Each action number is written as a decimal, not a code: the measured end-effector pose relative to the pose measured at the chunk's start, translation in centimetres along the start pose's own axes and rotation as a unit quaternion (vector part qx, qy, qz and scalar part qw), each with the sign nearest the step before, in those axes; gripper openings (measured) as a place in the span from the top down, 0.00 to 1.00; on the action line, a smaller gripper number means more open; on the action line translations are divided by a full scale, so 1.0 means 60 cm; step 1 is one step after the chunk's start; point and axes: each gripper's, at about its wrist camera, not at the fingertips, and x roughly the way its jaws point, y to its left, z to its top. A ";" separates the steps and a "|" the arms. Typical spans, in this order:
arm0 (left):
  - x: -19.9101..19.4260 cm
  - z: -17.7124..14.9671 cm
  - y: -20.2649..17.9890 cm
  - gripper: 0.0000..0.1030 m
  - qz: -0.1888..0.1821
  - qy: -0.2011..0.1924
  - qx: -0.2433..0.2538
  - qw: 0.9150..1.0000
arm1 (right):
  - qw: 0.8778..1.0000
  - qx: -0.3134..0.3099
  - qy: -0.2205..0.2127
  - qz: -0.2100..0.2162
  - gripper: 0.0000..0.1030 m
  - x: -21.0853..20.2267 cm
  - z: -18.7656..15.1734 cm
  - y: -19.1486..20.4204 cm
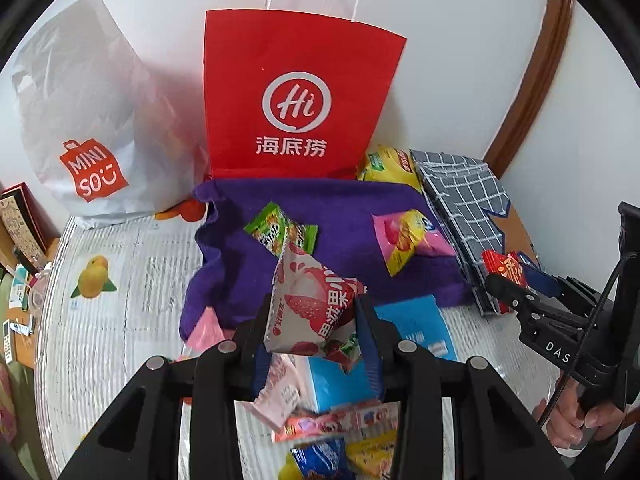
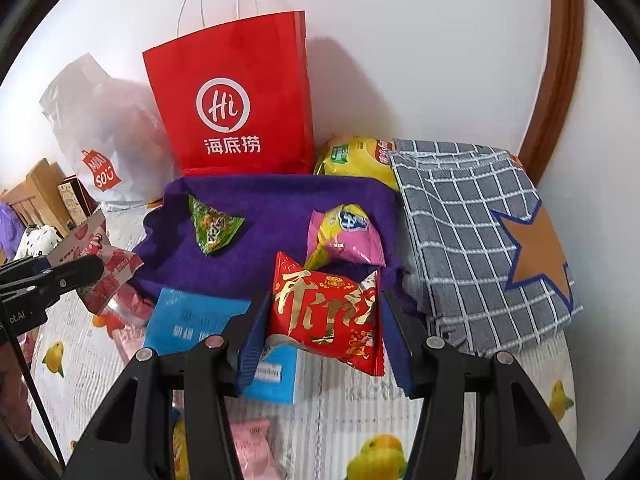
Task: Organize snacks
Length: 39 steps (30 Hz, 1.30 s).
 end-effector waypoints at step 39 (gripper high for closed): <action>0.217 0.075 0.064 0.64 0.007 0.076 -0.008 0.997 | 0.997 -0.002 0.068 0.029 0.47 0.246 0.059 0.027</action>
